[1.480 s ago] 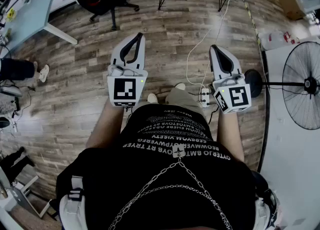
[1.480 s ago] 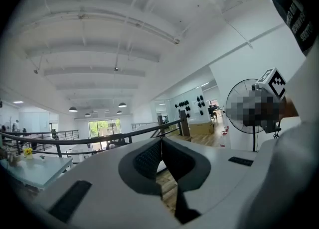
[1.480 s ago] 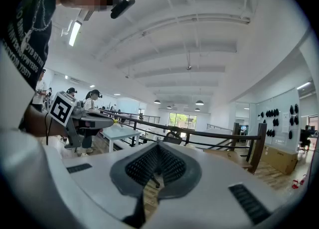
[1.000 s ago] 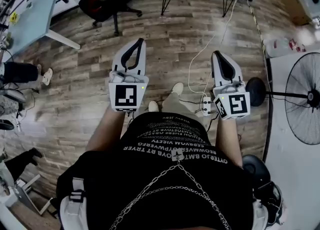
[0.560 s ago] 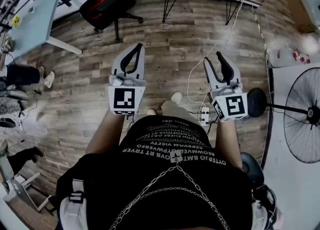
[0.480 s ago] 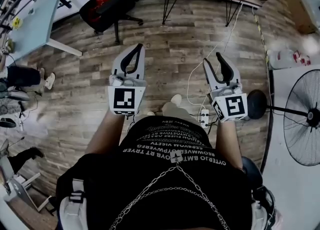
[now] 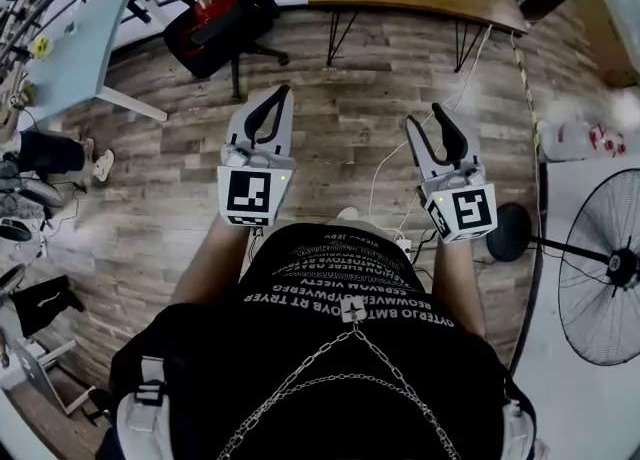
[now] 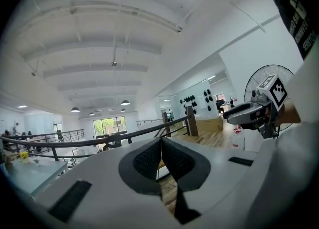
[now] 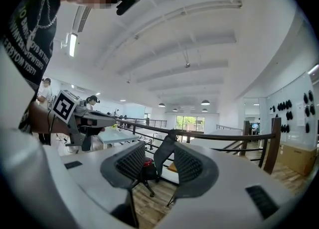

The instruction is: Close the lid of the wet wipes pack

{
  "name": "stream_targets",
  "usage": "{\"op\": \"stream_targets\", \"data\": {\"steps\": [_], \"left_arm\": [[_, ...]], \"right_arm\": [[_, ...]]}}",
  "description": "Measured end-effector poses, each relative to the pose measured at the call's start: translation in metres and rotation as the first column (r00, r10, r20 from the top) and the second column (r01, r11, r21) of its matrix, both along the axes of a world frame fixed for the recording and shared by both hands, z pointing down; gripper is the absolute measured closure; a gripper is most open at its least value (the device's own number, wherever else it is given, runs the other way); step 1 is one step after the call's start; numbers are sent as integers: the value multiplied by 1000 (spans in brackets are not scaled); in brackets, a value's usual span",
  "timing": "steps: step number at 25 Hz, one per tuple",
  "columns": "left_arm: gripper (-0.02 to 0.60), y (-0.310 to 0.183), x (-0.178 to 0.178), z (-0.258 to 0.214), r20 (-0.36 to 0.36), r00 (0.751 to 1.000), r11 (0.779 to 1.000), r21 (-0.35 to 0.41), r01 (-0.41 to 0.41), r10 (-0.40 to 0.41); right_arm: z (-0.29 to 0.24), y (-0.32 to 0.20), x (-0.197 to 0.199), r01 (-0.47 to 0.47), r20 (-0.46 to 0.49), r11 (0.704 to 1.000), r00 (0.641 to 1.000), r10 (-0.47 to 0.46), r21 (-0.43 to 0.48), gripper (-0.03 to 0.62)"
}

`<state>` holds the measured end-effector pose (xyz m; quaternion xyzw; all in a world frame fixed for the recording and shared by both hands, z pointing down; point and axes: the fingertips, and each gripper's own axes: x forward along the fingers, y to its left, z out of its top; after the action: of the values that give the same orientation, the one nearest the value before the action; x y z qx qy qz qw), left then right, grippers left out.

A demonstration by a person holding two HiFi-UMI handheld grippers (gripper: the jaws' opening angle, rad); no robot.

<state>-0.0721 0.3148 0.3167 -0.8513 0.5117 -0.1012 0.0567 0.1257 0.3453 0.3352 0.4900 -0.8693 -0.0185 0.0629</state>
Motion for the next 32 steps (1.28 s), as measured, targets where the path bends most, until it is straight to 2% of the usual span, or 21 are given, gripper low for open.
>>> {"op": "stream_targets", "data": {"steps": [8, 14, 24, 28, 32], "left_arm": [[554, -18, 14, -18, -33, 998, 998, 38, 59, -58], [554, -24, 2, -3, -21, 994, 994, 1, 110, -109], [554, -52, -2, 6, -6, 996, 996, 17, 91, -91], [554, -77, 2, 5, 6, 998, 997, 44, 70, -70], [554, -109, -6, 7, 24, 996, 995, 58, 83, -85]], "right_arm": [[-18, -32, 21, 45, 0, 998, 999, -45, 37, 422], [-13, -40, 25, 54, 9, 998, 998, -54, 26, 422], [3, -62, 18, 29, 6, 1000, 1000, -29, -6, 421], [4, -83, 12, 19, 4, 1000, 1000, -19, -11, 421], [7, -110, 5, 7, 10, 1000, 1000, -7, -22, 421]]}}
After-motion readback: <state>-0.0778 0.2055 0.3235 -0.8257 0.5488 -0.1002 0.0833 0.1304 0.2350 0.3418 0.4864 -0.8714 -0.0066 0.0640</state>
